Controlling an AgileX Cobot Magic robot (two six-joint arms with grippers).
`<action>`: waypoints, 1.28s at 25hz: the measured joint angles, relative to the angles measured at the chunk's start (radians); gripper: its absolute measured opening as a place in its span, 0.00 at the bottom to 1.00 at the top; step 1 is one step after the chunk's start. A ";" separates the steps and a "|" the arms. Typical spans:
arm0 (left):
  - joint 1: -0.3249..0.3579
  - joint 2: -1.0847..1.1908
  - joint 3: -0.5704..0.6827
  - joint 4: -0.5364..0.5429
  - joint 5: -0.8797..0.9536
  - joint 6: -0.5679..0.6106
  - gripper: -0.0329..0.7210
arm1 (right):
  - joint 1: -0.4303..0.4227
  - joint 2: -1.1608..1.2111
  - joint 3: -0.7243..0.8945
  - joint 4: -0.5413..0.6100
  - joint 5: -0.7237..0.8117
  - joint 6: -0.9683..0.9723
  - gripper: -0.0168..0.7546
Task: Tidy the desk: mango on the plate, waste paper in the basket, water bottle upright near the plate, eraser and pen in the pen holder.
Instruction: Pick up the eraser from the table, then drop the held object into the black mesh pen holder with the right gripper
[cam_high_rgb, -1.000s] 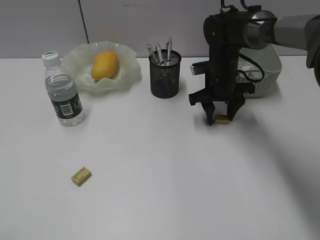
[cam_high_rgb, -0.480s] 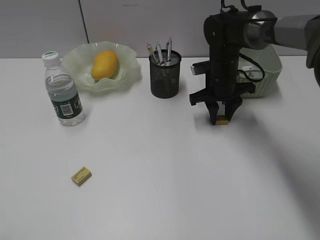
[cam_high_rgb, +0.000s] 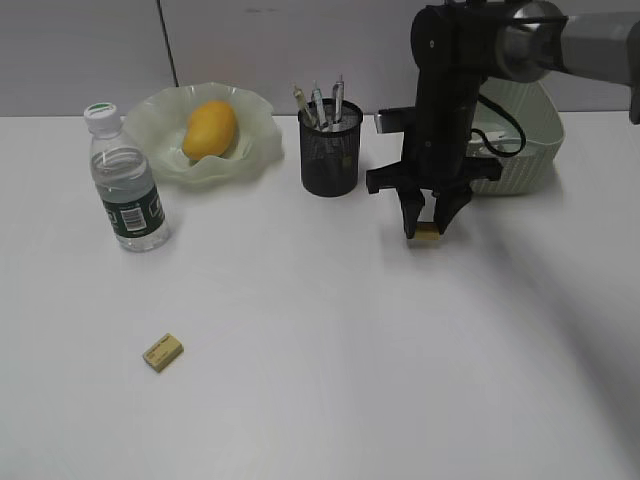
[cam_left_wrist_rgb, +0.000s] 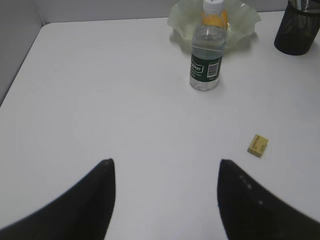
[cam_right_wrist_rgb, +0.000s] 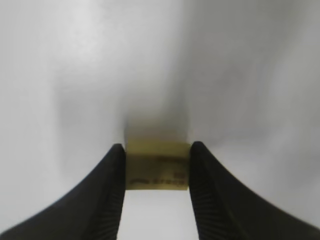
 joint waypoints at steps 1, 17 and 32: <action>0.000 0.000 0.000 0.000 0.000 0.000 0.69 | 0.000 -0.011 0.000 -0.002 0.000 0.000 0.44; 0.000 0.000 0.000 0.000 0.000 0.000 0.69 | 0.002 -0.113 -0.306 0.031 0.010 -0.031 0.43; 0.000 0.000 0.000 0.000 0.000 0.000 0.69 | 0.002 -0.095 -0.372 0.093 -0.167 -0.094 0.43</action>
